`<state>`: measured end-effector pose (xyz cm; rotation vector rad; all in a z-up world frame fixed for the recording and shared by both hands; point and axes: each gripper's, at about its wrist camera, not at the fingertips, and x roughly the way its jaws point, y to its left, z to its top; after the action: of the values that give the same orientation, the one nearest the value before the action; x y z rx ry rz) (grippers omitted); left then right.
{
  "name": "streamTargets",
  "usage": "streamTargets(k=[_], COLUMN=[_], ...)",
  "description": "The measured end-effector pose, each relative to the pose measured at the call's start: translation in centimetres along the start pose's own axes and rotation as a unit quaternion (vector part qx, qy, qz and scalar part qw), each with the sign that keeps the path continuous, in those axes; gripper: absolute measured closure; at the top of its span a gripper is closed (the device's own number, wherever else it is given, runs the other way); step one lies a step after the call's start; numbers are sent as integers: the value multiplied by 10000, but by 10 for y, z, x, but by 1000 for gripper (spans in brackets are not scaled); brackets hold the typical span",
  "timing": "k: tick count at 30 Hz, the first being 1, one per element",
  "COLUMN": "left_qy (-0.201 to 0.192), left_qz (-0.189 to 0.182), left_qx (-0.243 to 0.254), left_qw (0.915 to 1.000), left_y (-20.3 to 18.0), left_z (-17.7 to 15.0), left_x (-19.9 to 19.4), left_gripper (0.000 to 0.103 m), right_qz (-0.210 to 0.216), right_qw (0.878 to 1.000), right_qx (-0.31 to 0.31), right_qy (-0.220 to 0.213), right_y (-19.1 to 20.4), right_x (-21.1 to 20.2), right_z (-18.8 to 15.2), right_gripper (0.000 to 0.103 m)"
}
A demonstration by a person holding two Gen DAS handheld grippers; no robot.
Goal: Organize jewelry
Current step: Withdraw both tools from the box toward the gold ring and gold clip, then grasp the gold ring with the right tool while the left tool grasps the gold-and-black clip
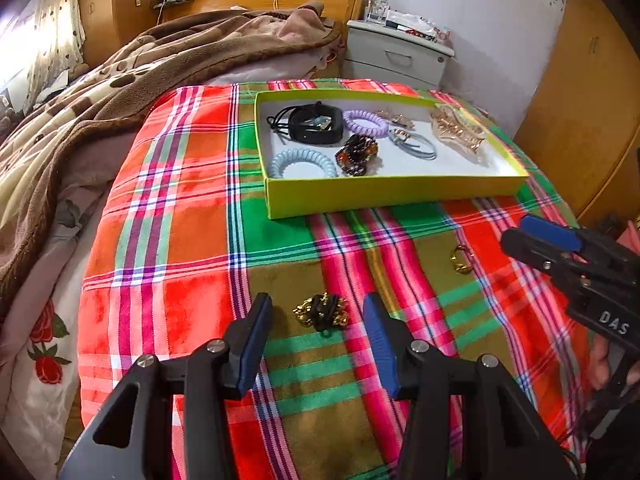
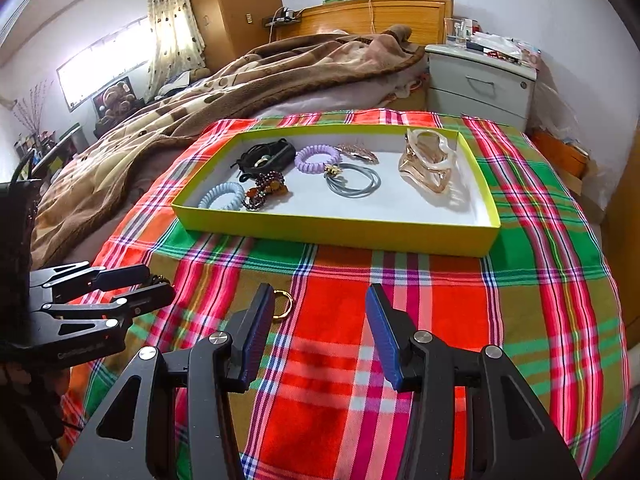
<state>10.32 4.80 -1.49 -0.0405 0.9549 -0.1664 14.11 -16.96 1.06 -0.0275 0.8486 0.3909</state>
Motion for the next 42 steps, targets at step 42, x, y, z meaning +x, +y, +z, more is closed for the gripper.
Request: streamTargets(k=[42], left_qy=[-263], left_qz=[-6], left_qx=[-298], left_qw=[9992], left_y=[17], left_z=[-7], left_x=[-5], left_gripper=[76], right_qz=[-187], right_qw=[9984], right_qx=[-352], right_qy=[403], right_y=[37], right_x=[35], right_z=[-3], right_gripper=[60])
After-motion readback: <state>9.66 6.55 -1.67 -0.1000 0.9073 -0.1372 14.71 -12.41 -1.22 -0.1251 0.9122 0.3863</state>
